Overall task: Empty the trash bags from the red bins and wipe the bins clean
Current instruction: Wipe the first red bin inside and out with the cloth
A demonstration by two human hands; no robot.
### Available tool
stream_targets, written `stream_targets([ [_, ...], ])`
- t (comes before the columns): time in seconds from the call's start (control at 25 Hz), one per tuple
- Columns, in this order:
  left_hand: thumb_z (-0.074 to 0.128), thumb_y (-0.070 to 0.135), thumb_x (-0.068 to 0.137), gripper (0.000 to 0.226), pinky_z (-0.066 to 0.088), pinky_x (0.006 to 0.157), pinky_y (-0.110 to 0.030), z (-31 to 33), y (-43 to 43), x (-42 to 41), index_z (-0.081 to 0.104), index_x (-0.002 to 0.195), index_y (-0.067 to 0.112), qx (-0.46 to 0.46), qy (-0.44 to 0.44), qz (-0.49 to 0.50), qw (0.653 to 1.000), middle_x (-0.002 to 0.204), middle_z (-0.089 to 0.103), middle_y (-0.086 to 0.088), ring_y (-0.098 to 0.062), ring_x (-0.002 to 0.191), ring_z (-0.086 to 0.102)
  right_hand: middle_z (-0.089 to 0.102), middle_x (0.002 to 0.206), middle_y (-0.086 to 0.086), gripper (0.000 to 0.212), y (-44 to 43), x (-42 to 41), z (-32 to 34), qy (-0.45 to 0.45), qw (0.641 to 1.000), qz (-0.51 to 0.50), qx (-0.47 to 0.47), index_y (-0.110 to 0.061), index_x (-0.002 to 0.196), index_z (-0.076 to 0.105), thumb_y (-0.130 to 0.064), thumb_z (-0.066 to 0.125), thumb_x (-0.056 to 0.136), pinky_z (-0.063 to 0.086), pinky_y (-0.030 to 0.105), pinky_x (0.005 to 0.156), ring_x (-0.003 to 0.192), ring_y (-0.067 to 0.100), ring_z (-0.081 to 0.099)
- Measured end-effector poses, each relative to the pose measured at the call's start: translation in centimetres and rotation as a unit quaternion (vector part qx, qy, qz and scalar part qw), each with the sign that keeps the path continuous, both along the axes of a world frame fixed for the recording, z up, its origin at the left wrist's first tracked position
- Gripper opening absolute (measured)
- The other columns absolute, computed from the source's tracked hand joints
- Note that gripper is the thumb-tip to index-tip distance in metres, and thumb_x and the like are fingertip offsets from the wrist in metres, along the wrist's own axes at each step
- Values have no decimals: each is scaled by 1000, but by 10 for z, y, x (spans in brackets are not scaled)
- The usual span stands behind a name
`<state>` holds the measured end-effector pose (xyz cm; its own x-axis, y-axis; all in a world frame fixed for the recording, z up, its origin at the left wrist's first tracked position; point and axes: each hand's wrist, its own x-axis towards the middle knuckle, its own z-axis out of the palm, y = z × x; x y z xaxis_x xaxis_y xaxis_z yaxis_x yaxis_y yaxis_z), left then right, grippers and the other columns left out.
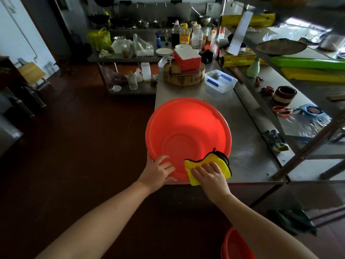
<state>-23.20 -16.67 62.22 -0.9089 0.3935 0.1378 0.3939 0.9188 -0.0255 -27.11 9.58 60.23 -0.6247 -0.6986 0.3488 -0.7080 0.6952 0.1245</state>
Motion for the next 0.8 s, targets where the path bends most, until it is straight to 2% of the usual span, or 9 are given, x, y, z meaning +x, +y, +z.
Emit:
stream_targets([
  [0.16,57,60,90,43,8,108,-81,-25,6,21,71,113,27,-55,-35,60,996,114,71,4,-29,129,54,67,99,-2,38,-7,8,-17,-19,1000,2,24,-21,115,68,-12,68,78,50,44,90,90,29,65],
  [0.24,59,59,90,44,15,110,-78,-30,9,26,71,111,22,-91,-36,53,994,110,72,0,-29,121,60,67,101,-2,37,-9,10,-19,-26,999,16,41,-21,115,68,-15,56,81,49,44,91,92,28,65],
  [0.36,50,56,96,46,28,117,-56,-36,11,26,68,119,20,-103,-38,14,994,116,71,-2,-24,117,62,67,104,-3,43,-6,12,-16,-54,996,27,68,-22,120,66,-20,49,81,49,43,94,95,26,65],
  [0.48,47,55,98,44,41,105,-46,-43,17,30,66,121,23,-108,-35,-18,993,115,69,1,-24,109,62,68,117,-3,55,7,9,-15,-102,986,54,124,-25,134,62,-39,66,80,51,40,96,105,24,66],
  [0.56,53,54,95,40,46,98,-44,-47,22,34,70,114,23,-114,-23,-26,993,108,71,2,-23,101,64,59,139,-3,74,15,4,-12,-178,965,55,182,-31,149,46,-58,66,83,41,40,107,125,24,56],
  [0.64,56,54,93,39,48,94,-43,-46,24,35,71,110,23,-105,2,-31,994,103,71,2,-23,97,64,42,156,-7,75,15,-3,-10,-246,943,51,218,-38,157,28,-64,53,91,25,40,115,142,22,39],
  [0.8,52,55,94,40,45,94,-43,-50,26,37,70,109,23,-100,23,-39,994,100,70,2,-23,97,62,33,161,-10,67,12,-13,-9,-309,926,46,212,-46,156,23,-63,47,95,17,41,117,149,17,27],
])
